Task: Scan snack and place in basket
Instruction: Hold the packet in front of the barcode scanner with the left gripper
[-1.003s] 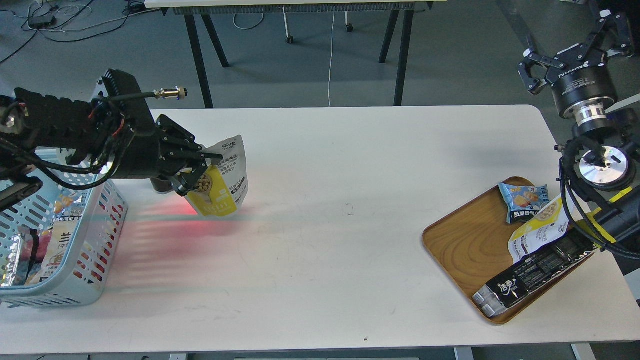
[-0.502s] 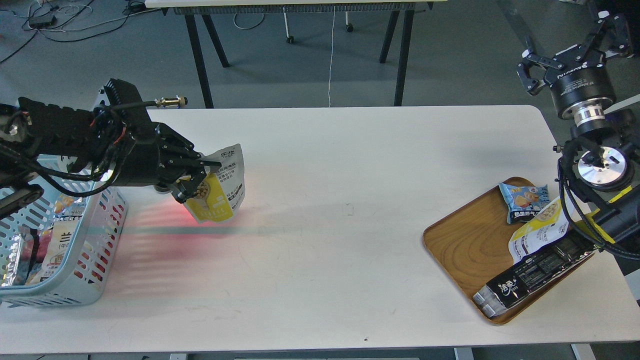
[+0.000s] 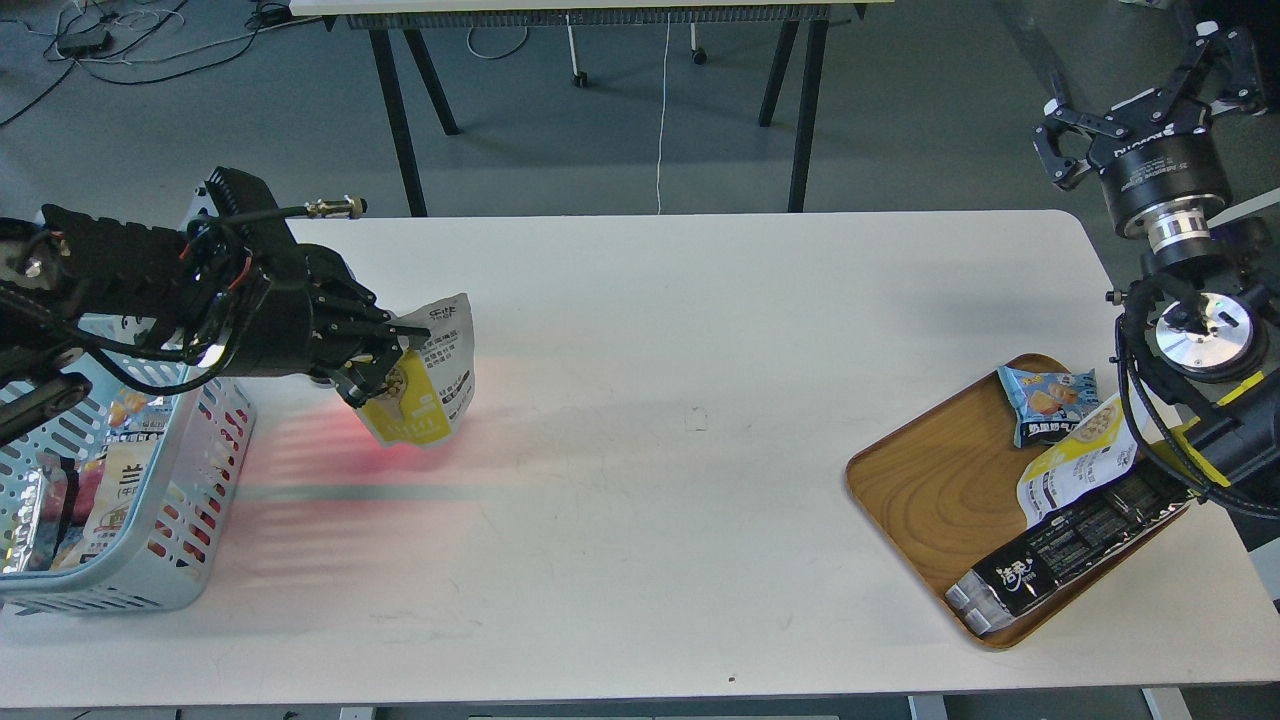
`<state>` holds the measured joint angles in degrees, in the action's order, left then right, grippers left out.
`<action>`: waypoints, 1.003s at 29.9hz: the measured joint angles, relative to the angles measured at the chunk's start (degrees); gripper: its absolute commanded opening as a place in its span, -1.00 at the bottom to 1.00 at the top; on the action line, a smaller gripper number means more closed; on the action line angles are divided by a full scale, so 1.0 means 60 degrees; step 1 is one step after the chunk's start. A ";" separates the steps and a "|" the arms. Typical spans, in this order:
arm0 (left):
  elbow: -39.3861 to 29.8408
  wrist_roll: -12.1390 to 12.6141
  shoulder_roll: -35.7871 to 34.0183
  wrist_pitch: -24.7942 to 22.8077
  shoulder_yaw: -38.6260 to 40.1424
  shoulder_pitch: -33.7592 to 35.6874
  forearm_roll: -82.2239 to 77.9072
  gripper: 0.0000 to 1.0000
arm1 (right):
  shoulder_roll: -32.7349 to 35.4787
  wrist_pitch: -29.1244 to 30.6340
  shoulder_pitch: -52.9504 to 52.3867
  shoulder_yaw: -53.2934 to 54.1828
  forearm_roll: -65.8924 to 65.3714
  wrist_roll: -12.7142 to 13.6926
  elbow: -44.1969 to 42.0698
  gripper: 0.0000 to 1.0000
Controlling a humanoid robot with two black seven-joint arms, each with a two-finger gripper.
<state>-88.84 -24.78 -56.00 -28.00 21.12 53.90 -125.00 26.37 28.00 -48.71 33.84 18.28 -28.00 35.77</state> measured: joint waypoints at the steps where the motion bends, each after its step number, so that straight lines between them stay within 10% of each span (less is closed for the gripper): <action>1: 0.0013 0.0000 0.0019 0.0000 0.0007 -0.0001 0.0000 -1.00 | 0.0000 0.0000 0.0000 0.0000 0.0000 0.0000 0.0000 0.99; 30: 0.0283 -0.0082 0.0078 0.0000 0.0081 0.0640 0.0000 -1.00 | -0.0071 0.0000 0.0001 0.0016 0.0000 0.0001 -0.0015 0.99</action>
<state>-87.14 -25.27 -55.53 -28.00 21.61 57.74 -125.00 25.94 28.00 -48.70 33.93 18.28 -28.00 35.68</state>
